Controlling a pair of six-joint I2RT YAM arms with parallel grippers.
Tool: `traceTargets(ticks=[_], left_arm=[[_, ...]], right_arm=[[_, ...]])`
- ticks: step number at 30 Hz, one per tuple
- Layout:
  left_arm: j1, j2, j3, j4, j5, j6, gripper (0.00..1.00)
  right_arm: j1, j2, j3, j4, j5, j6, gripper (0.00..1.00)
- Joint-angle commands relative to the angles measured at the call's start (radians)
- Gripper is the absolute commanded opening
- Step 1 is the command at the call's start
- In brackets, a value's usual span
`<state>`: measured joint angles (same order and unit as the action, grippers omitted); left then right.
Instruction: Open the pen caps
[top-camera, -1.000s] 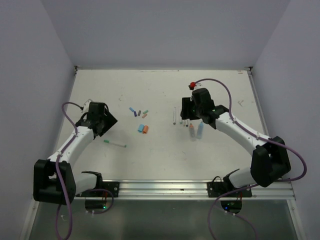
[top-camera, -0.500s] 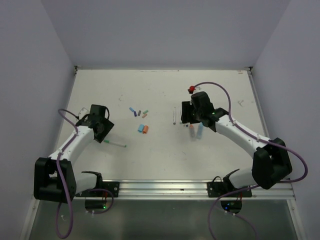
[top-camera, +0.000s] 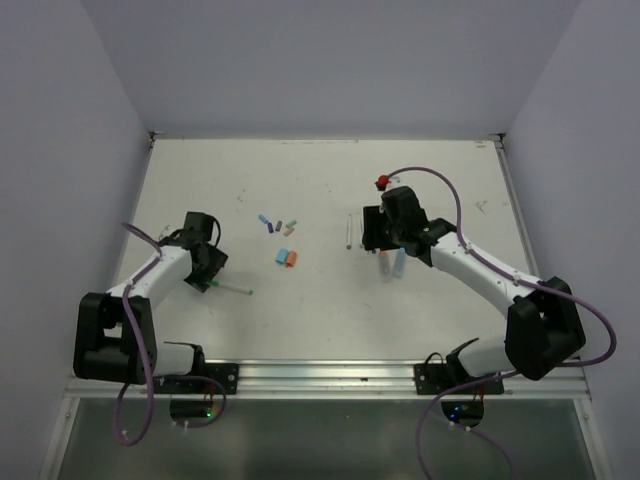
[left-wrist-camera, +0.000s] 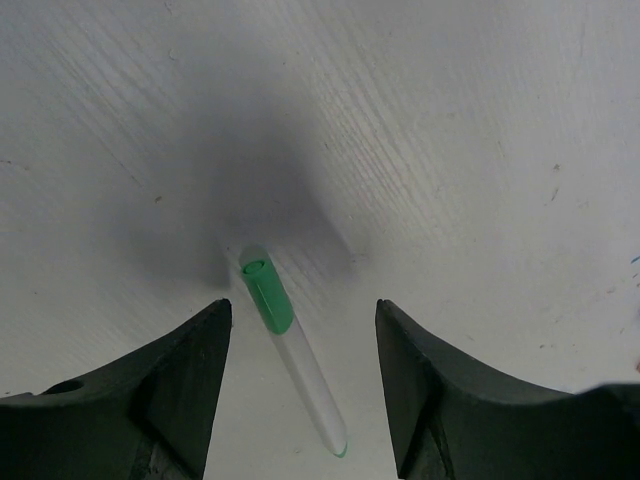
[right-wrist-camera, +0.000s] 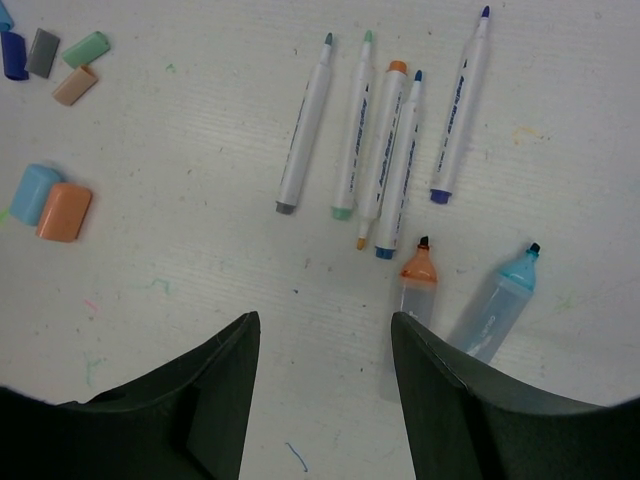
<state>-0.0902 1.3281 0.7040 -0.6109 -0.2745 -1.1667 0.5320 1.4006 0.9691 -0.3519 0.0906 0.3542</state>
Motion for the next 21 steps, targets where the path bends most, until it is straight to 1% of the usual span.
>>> traceTargets(ticks=[1,8,14,17,18,20,21], left_arm=[[0.015,0.025,-0.008,0.019,-0.014,-0.028,0.62],[0.029,0.045,-0.027,0.019,-0.006,-0.040,0.57],[0.032,0.082,-0.032,0.023,-0.009,-0.030,0.51],[0.032,0.091,-0.046,0.056,0.000,-0.016,0.40],[0.033,0.092,-0.060,0.065,0.004,-0.011,0.33],[0.040,0.094,-0.070,0.102,0.029,0.002,0.26],[0.040,0.095,-0.072,0.109,0.034,0.015,0.20]], right_arm=[[0.006,-0.035,-0.007,0.008,0.023,-0.012,0.59],[0.011,-0.032,-0.009,0.013,0.018,-0.008,0.59],[0.016,-0.034,-0.010,0.013,0.024,-0.008,0.59],[0.019,-0.035,-0.007,0.010,0.028,-0.008,0.59],[0.020,-0.035,-0.007,0.010,0.026,-0.008,0.59],[0.025,-0.035,-0.003,0.005,0.026,-0.006,0.59],[0.028,-0.034,0.000,0.001,0.026,-0.008,0.59]])
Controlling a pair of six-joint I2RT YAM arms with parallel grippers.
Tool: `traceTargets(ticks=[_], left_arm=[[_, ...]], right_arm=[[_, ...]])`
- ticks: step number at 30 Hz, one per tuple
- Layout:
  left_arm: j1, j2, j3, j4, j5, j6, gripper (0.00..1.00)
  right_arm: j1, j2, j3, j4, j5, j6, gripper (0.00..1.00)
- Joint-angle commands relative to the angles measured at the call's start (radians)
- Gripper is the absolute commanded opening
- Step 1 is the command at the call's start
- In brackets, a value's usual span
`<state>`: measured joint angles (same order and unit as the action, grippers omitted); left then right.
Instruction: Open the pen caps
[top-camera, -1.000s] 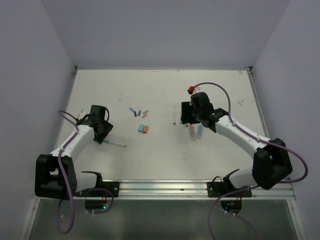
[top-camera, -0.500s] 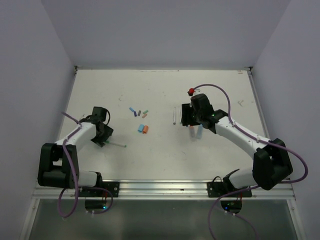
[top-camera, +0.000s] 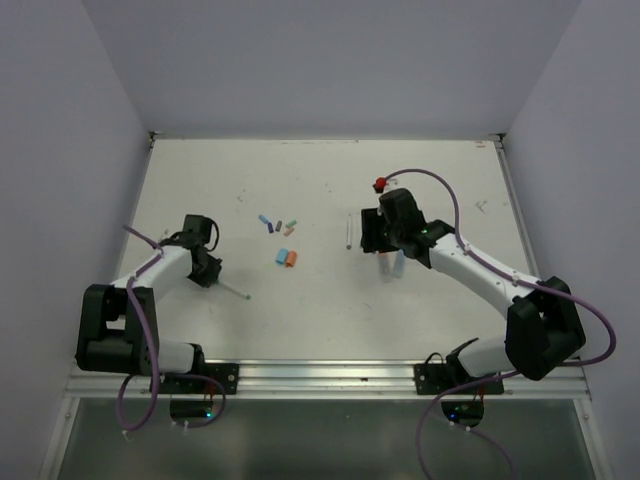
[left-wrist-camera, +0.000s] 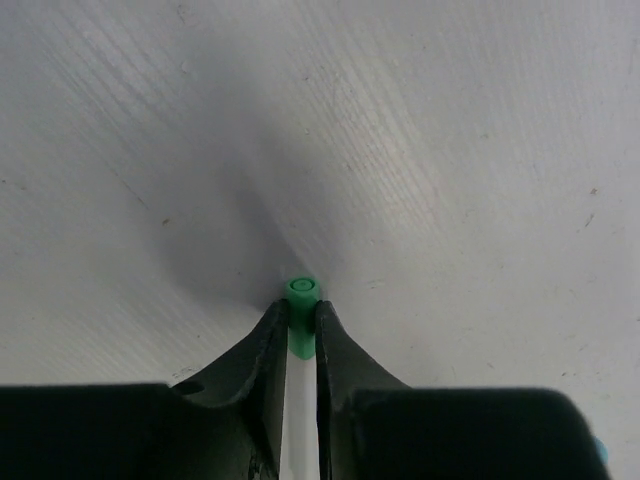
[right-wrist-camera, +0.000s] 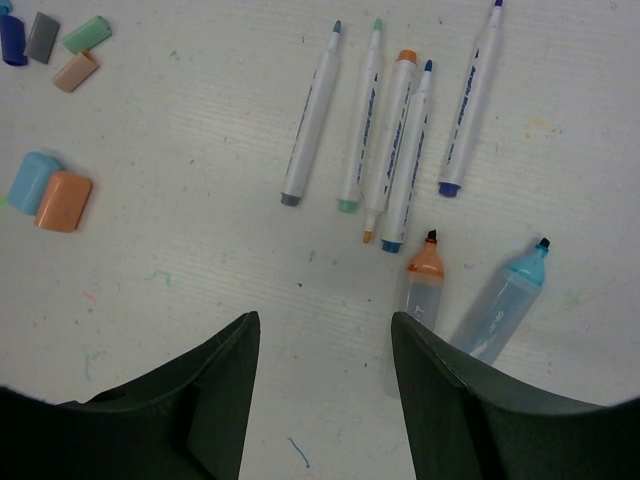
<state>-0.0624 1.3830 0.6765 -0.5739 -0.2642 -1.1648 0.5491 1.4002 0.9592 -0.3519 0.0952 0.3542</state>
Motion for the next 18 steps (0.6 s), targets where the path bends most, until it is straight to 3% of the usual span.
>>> traceTargets(ticks=[1,3,7,12,18], left_arm=[[0.012,0.039,-0.045,0.080,0.028,0.019,0.14],[0.013,0.037,-0.040,0.088,0.033,0.045,0.01],[0.013,0.002,-0.029,0.092,0.031,0.083,0.00],[0.012,-0.156,-0.055,0.170,0.075,0.216,0.00],[0.010,-0.311,-0.120,0.504,0.426,0.421,0.00]], right_arm=[[0.012,-0.032,0.009,0.001,0.023,-0.008,0.59],[0.020,-0.029,0.010,0.001,0.023,-0.003,0.59],[0.038,-0.026,0.003,0.010,0.020,0.014,0.59],[0.098,-0.015,0.021,0.034,-0.011,0.043,0.59],[0.147,0.040,0.009,0.199,-0.199,0.124,0.59]])
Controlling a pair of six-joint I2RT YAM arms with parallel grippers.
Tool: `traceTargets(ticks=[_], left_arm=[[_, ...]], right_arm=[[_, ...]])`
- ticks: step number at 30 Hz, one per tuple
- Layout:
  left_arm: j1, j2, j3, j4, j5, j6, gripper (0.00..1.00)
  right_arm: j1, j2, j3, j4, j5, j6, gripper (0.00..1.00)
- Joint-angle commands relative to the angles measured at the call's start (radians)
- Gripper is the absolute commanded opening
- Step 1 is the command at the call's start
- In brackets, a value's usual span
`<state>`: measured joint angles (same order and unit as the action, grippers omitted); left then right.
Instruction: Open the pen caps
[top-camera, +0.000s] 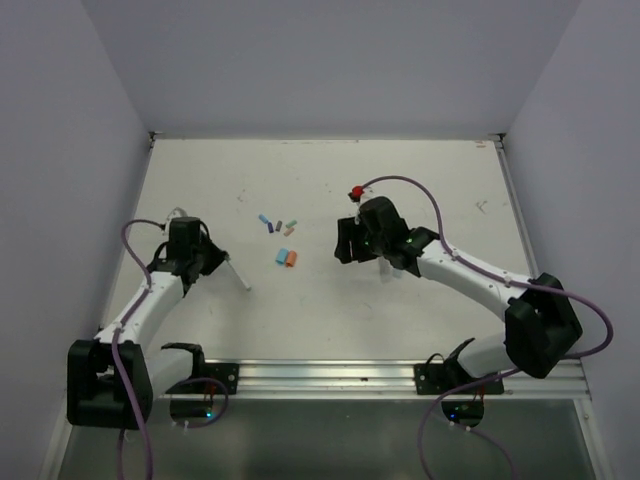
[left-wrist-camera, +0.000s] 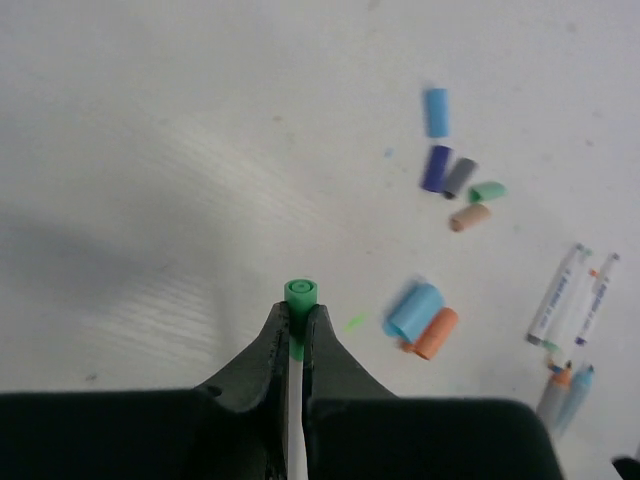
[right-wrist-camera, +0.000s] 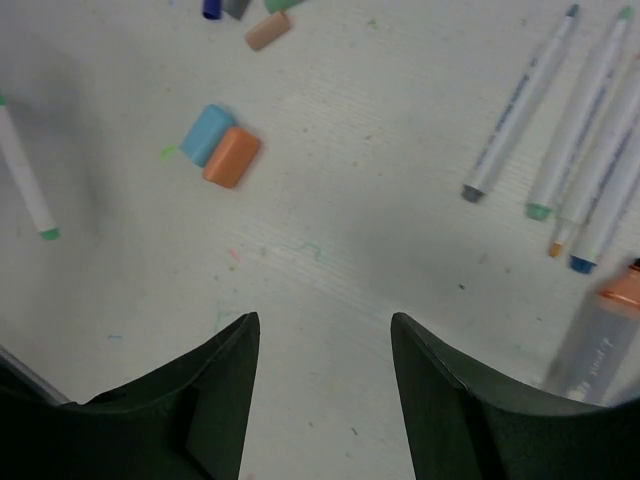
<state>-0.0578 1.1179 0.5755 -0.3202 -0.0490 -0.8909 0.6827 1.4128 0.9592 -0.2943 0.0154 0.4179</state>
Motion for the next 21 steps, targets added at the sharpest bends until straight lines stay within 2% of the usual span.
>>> traceTargets(ticks=[1,4,6,12,16,21], left_arm=[[0.006,-0.052,-0.025,0.286,0.315,0.155,0.00],[-0.017,-0.058,-0.049,0.430,0.469,0.152,0.00],[-0.046,-0.056,-0.048,0.493,0.520,0.145,0.00],[-0.189,-0.023,-0.022,0.585,0.551,0.087,0.00],[-0.235,-0.010,-0.042,0.615,0.557,0.012,0.00],[-0.243,-0.021,-0.055,0.602,0.523,-0.032,0.00]], right_arm=[[0.017,0.034,0.001,0.176,-0.185,0.094,0.59],[0.035,0.063,-0.043,0.350,-0.308,0.169,0.58],[0.044,0.083,-0.080,0.493,-0.359,0.209,0.58],[0.083,0.155,-0.123,0.762,-0.448,0.323,0.58],[0.106,0.186,-0.125,0.822,-0.425,0.335,0.58],[0.112,0.206,-0.139,0.900,-0.426,0.363,0.58]])
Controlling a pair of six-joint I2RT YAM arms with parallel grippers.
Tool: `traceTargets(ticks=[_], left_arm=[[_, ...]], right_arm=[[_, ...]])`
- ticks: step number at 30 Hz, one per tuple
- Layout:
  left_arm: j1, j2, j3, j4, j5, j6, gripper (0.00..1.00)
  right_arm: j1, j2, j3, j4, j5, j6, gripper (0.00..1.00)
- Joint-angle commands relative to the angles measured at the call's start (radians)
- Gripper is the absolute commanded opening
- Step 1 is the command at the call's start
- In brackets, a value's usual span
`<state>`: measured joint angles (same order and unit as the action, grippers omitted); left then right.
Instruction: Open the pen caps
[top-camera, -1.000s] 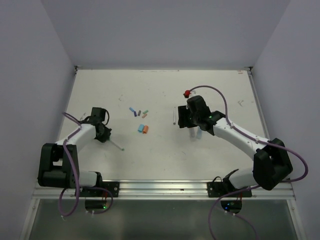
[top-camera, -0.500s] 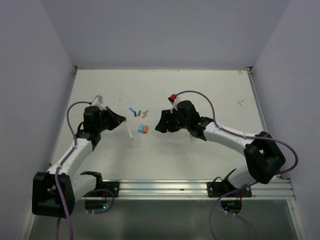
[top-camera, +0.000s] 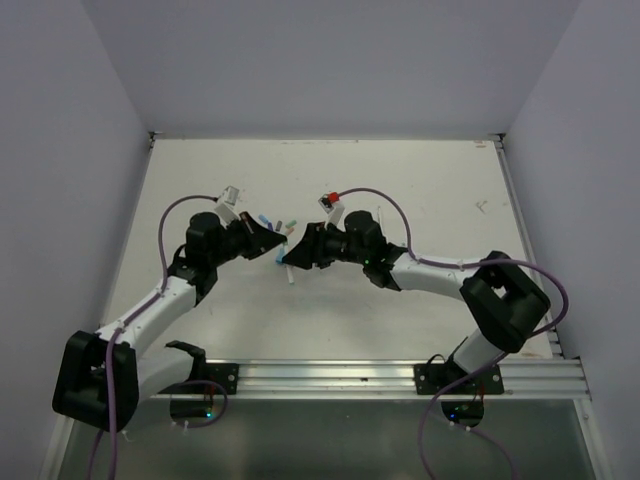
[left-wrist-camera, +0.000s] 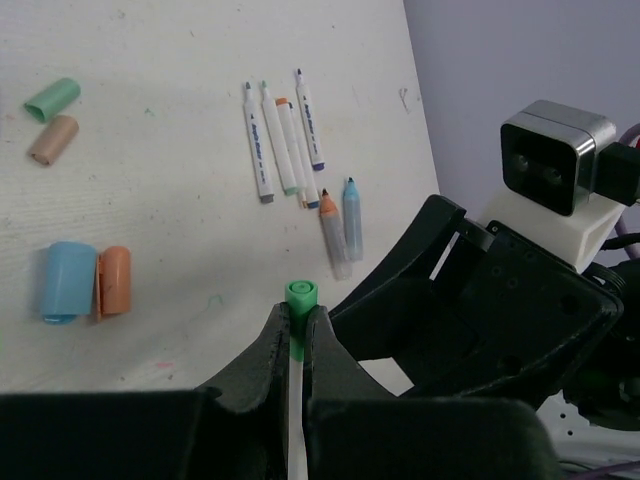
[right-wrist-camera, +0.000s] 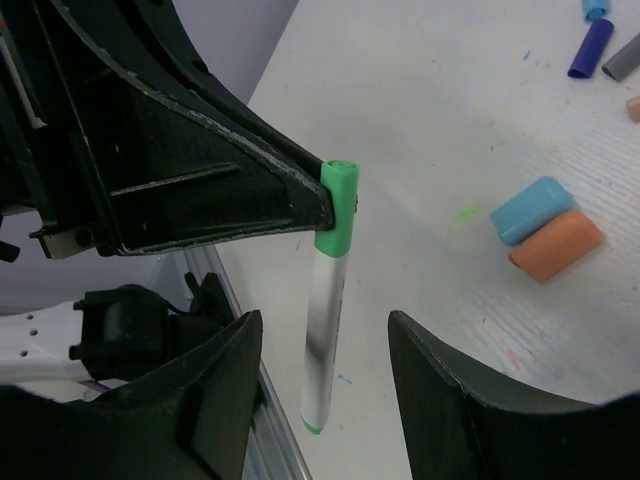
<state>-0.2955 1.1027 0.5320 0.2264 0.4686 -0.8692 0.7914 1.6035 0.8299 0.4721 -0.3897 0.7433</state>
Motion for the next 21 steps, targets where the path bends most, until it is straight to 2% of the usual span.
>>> traceTargets(ticks=[1,9,11,12,15,16,17,19,21], left_arm=[[-0.005,-0.007,-0.017,0.065,0.007,-0.066,0.00],[-0.005,-0.021,-0.020,0.097,-0.013,-0.125,0.00],[-0.005,-0.027,-0.017,0.085,-0.027,-0.128,0.00],[-0.004,-0.035,-0.017,0.079,-0.037,-0.126,0.00],[-0.005,-0.032,-0.017,0.080,-0.030,-0.126,0.00],[-0.005,-0.027,-0.020,0.088,-0.019,-0.128,0.00],[-0.004,-0.023,-0.021,0.102,-0.010,-0.120,0.00],[-0.005,-0.003,-0.023,0.108,0.021,-0.110,0.00],[-0.005,0.011,-0.027,0.108,0.044,-0.080,0.10]], right_arm=[[0.006,0.028,-0.011,0.148,-0.028,0.048,0.57],[0.023,0.058,-0.046,0.214,-0.028,0.091,0.49],[0.023,0.056,-0.058,0.221,-0.026,0.094,0.44],[0.023,0.055,-0.060,0.230,-0.026,0.097,0.41],[0.023,0.058,-0.061,0.237,-0.031,0.103,0.22],[0.025,0.058,-0.060,0.240,-0.034,0.105,0.10],[0.023,0.056,-0.060,0.249,-0.041,0.108,0.04],[0.025,0.053,-0.060,0.250,-0.046,0.116,0.00],[0.023,0.052,-0.058,0.250,-0.057,0.114,0.00]])
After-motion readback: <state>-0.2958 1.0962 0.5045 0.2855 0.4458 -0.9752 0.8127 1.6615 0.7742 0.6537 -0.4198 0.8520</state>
